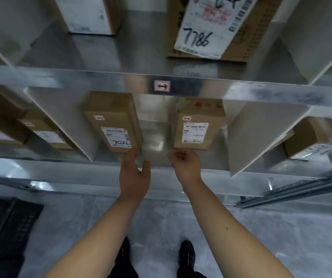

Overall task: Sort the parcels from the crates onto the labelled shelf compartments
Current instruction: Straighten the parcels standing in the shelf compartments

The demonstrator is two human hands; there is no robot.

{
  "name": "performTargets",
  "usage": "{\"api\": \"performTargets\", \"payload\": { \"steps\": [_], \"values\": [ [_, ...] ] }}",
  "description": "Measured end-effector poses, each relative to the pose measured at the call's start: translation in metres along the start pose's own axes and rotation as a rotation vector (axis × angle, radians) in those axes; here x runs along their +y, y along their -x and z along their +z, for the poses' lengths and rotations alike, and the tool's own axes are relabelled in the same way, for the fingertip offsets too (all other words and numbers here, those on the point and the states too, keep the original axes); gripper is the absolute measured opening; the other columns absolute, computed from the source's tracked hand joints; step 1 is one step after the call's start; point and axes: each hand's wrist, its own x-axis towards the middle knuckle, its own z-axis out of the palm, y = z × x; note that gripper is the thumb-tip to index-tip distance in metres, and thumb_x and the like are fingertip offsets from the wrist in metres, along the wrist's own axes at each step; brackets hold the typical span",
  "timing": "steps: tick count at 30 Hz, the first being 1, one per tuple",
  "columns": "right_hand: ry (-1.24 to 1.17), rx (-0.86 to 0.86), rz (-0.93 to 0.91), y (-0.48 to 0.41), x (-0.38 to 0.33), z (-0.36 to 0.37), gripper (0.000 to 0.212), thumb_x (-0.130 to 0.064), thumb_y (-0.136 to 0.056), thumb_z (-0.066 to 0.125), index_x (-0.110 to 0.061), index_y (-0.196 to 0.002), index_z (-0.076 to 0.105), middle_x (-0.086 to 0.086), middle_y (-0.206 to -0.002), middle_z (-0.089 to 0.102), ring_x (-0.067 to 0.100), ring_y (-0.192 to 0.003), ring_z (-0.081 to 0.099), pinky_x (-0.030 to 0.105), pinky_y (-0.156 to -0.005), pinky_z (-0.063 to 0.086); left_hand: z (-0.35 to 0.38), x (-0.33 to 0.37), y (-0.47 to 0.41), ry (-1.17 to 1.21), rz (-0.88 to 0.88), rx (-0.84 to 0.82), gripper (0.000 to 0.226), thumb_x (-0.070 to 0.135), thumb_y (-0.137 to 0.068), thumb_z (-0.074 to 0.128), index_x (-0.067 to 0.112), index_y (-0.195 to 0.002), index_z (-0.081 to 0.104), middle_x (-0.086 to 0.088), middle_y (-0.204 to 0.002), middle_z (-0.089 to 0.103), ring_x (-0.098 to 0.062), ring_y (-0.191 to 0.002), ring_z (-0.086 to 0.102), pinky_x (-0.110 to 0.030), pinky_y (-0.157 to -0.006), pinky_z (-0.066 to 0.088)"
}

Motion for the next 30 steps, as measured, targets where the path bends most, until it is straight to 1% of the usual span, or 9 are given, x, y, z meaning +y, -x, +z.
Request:
{"api": "performTargets", "payload": {
  "steps": [2,5,7,9,14,17,20,26,30],
  "values": [
    [0.0,0.017,0.014,0.008,-0.003,0.027,0.014,-0.022,-0.077,0.077,-0.021,-0.089,0.071,0.007,-0.086,0.076,0.022,-0.082,0.071,0.038,-0.079,0.057,-0.023,-0.018,-0.011,0.001,0.018,0.01,0.046,0.021,-0.099,0.066,0.018,-0.144,0.054,0.0,-0.142,0.059,-0.022,-0.125,0.058,-0.049,-0.106,0.05],
    [-0.017,0.07,0.025,0.016,-0.007,0.075,0.018,-0.007,-0.083,0.077,-0.023,-0.089,0.069,0.008,-0.094,0.075,0.023,-0.088,0.069,0.032,-0.079,0.054,-0.057,-0.039,-0.034,0.088,0.068,0.047,0.039,0.01,-0.097,0.063,0.016,-0.135,0.061,0.002,-0.133,0.063,-0.019,-0.121,0.06,-0.048,-0.104,0.052],
    [-0.023,0.088,0.029,0.02,-0.014,0.1,0.031,-0.01,-0.085,0.08,-0.015,-0.114,0.07,0.004,-0.111,0.072,0.018,-0.101,0.068,0.026,-0.085,0.051,-0.068,-0.05,-0.053,0.133,0.071,0.032,0.037,0.005,-0.095,0.061,0.016,-0.13,0.062,0.002,-0.128,0.065,-0.017,-0.119,0.062,-0.047,-0.104,0.052],
    [-0.019,0.102,0.032,0.022,-0.02,0.117,0.051,-0.013,-0.087,0.081,-0.011,-0.135,0.062,0.002,-0.125,0.067,0.012,-0.108,0.064,0.022,-0.086,0.048,-0.074,-0.055,-0.062,0.117,0.052,-0.025,0.045,0.009,-0.097,0.061,0.018,-0.141,0.056,0.001,-0.136,0.063,-0.019,-0.124,0.06,-0.044,-0.107,0.05],
    [-0.021,0.175,0.056,0.019,-0.031,0.136,0.059,-0.008,-0.087,0.079,-0.012,-0.142,0.058,0.006,-0.135,0.065,0.02,-0.117,0.065,0.039,-0.098,0.057,-0.08,-0.06,-0.083,0.082,-0.109,-0.126,0.059,0.019,-0.1,0.062,0.019,-0.155,0.041,-0.01,-0.146,0.057,-0.032,-0.133,0.055,-0.052,-0.112,0.045],
    [0.032,0.151,0.029,0.013,-0.034,0.148,0.068,-0.022,-0.084,0.085,-0.016,-0.145,0.056,0.001,-0.139,0.064,0.019,-0.123,0.064,0.041,-0.104,0.056,-0.077,-0.058,-0.101,0.089,-0.095,-0.163,0.057,0.014,-0.098,0.064,0.016,-0.152,0.046,-0.005,-0.144,0.06,-0.023,-0.13,0.058,-0.043,-0.11,0.048],
    [0.142,0.118,-0.068,0.003,-0.03,0.158,0.056,-0.036,-0.079,0.081,-0.026,-0.132,0.066,-0.008,-0.127,0.072,0.014,-0.113,0.069,0.041,-0.096,0.06,-0.077,-0.051,-0.109,0.113,-0.062,-0.157,0.048,0.005,-0.096,0.062,0.02,-0.141,0.055,0.01,-0.126,0.065,-0.008,-0.111,0.061,-0.026,-0.094,0.047],
    [0.121,0.195,-0.083,-0.009,-0.022,0.167,0.032,-0.025,-0.079,0.087,-0.026,-0.104,0.066,-0.01,-0.101,0.075,0.009,-0.091,0.07,0.029,-0.082,0.06,-0.065,-0.061,-0.121,-0.04,-0.12,-0.13,0.022,0.009,-0.098,0.061,0.012,-0.12,0.063,-0.007,-0.114,0.073,-0.031,-0.104,0.069,-0.029,-0.078,0.043],
    [0.163,0.221,-0.151,-0.023,-0.013,0.169,0.028,-0.026,-0.081,0.085,-0.029,-0.091,0.06,-0.011,-0.088,0.069,0.012,-0.083,0.068,0.024,-0.071,0.055,-0.053,-0.07,-0.127,-0.106,-0.061,-0.087,0.018,0.014,-0.098,0.061,0.011,-0.116,0.059,-0.009,-0.111,0.071,-0.035,-0.099,0.066,-0.033,-0.073,0.043]
  ]
}}
